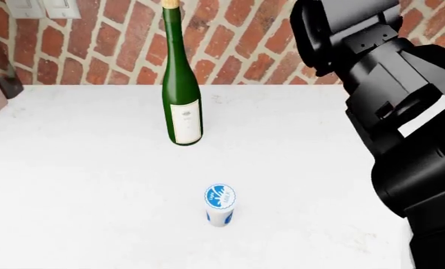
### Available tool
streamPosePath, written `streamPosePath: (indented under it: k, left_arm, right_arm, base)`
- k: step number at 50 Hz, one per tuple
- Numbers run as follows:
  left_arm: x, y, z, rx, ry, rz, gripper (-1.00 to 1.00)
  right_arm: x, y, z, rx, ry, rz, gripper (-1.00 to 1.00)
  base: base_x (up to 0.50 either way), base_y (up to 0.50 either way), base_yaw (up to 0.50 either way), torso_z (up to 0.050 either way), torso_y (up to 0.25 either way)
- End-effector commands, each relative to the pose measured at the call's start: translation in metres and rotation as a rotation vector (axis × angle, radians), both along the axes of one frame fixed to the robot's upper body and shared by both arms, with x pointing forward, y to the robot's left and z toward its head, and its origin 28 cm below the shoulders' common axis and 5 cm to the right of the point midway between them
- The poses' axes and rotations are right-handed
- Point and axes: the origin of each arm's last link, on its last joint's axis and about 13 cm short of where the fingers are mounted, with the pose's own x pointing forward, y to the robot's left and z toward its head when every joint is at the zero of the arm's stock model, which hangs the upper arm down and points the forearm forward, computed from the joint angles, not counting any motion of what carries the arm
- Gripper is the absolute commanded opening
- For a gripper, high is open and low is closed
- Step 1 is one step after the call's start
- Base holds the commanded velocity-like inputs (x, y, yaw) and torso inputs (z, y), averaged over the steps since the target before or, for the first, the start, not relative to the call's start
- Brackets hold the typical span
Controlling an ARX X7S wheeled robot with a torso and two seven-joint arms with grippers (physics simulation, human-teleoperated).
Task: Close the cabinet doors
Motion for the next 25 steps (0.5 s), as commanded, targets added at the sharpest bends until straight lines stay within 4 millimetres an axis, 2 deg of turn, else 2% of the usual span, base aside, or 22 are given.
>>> streamPosePath:
  k: [1,2,3,4,5,6,7,8,9,12,14,17,20,25]
  left_arm:
    - [0.017,-0.009,0.001,0.018,-0.019,-0.079,1.0]
    - [0.016,-0.008,0.005,0.004,-0.039,-0.105,1.0]
    - [0.015,-0.007,0.006,0.004,-0.042,-0.109,1.0]
    - [0.014,-0.008,0.01,-0.004,-0.055,-0.132,1.0]
    - [0.013,-0.009,0.011,-0.003,-0.061,-0.147,1.0]
    - [0.012,-0.013,0.013,0.008,-0.074,-0.174,1.0]
    - [0.012,-0.014,0.013,0.01,-0.078,-0.19,1.0]
    - [0.01,-0.018,0.013,0.019,-0.087,-0.219,1.0]
    - [0.01,-0.021,0.014,0.019,-0.091,-0.233,1.0]
    - [0.001,-0.028,0.019,0.02,-0.112,-0.276,1.0]
    - [-0.009,-0.03,0.019,0.021,-0.126,-0.298,1.0]
    - [-0.022,-0.029,0.019,0.027,-0.153,-0.297,1.0]
    - [-0.031,-0.03,0.021,0.046,-0.146,-0.276,1.0]
    - [-0.038,-0.03,0.022,0.04,-0.16,-0.28,1.0]
  right_arm:
    - [-0.018,-0.058,0.014,0.059,0.037,-0.214,1.0]
    - [-0.032,-0.08,0.015,0.108,0.012,-0.308,1.0]
    - [-0.046,-0.071,0.01,0.167,0.018,-0.267,1.0]
    - [-0.062,-0.082,0.004,0.187,-0.008,-0.29,1.0]
    - [-0.079,-0.077,-0.005,0.191,-0.025,-0.233,1.0]
    - [-0.098,-0.078,-0.018,0.232,-0.04,-0.201,1.0]
    - [-0.117,-0.067,-0.03,0.21,-0.033,-0.127,1.0]
    - [-0.137,-0.069,-0.051,0.267,-0.04,-0.113,1.0]
    - [-0.158,-0.061,-0.071,0.261,-0.029,-0.046,1.0]
    - [-0.232,-0.05,-0.118,0.313,0.019,0.18,1.0]
    - [-0.247,-0.055,-0.14,0.38,0.061,0.178,1.0]
    - [-0.258,-0.06,-0.173,0.34,0.062,0.105,1.0]
    - [-0.274,-0.062,-0.183,0.305,0.012,0.146,1.0]
    - [-0.275,-0.061,-0.183,0.321,0.022,0.143,1.0]
  base:
    - [0.0,0.0,0.0,0.0,0.0]
    - [0.0,0.0,0.0,0.0,0.0]
    - [0.0,0.0,0.0,0.0,0.0]
    - [0.0,0.0,0.0,0.0,0.0]
    - [0.0,0.0,0.0,0.0,0.0]
    - [0.0,0.0,0.0,0.0,0.0]
    - [0.0,0.0,0.0,0.0,0.0]
    - [0.0,0.0,0.0,0.0,0.0]
    - [0.0,0.0,0.0,0.0,0.0]
    - [0.0,0.0,0.0,0.0,0.0]
    - [0.0,0.0,0.0,0.0,0.0]
    - [0.0,0.0,0.0,0.0,0.0]
    - [-0.02,0.0,0.0,0.0,0.0]
    - [-0.3,0.0,0.0,0.0,0.0]
